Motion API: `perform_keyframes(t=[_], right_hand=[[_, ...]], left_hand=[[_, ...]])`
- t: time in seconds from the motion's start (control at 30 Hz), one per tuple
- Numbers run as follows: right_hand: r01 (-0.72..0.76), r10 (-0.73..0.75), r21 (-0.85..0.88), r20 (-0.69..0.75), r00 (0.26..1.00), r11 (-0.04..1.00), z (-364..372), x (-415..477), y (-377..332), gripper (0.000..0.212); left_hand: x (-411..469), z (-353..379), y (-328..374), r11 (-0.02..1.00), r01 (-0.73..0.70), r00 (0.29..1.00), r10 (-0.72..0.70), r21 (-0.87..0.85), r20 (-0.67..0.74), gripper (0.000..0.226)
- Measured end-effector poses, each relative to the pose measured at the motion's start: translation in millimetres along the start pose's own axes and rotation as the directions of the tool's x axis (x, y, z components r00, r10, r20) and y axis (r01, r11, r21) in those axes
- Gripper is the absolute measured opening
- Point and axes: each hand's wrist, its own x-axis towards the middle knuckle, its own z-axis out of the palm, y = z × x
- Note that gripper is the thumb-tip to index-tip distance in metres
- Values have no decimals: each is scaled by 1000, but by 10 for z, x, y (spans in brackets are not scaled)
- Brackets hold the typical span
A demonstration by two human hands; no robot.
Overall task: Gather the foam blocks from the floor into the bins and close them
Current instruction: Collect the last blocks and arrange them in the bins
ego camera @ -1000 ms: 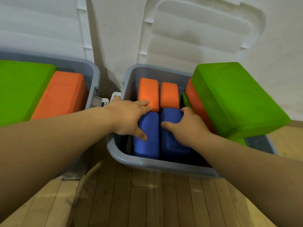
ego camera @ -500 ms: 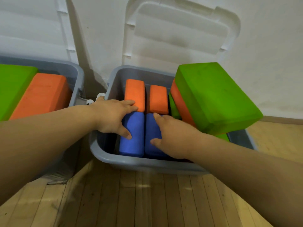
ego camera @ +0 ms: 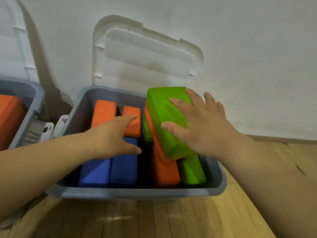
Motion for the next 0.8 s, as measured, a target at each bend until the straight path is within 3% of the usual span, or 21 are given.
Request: perform_keyframes(t=[0.1, 0.17, 0.27, 0.43, 0.53, 0.7, 0.8], right_hand=[[-139, 123, 109, 140, 982, 984, 126, 53, 322, 100], [-178, 126, 235, 220, 967, 956, 228, 54, 448, 107], [-170, 108, 335, 195, 975, 927, 321, 56, 506, 107], [-160, 115, 409, 133, 984, 898, 406, 58, 523, 105], [-155, 138, 464, 71, 988, 872, 447, 58, 557, 97], [-161, 190, 688, 34, 981, 708, 619, 73, 466, 85], [-151, 199, 730, 22, 980, 667, 673, 110, 405, 88]], left_hand=[[45, 237, 211, 982, -24, 999, 30, -186, 28, 125], [96, 388, 272, 960, -35, 996, 56, -278, 70, 133], [187, 551, 317, 904, 16, 988, 53, -428, 148, 146], [253, 750, 343, 617, 45, 971, 158, -786, 179, 158], [208, 801, 323, 551, 52, 979, 138, -833, 153, 159], [156, 719, 318, 524, -13, 989, 133, -852, 67, 140], [122, 651, 312, 534, -6, 991, 118, -846, 67, 152]])
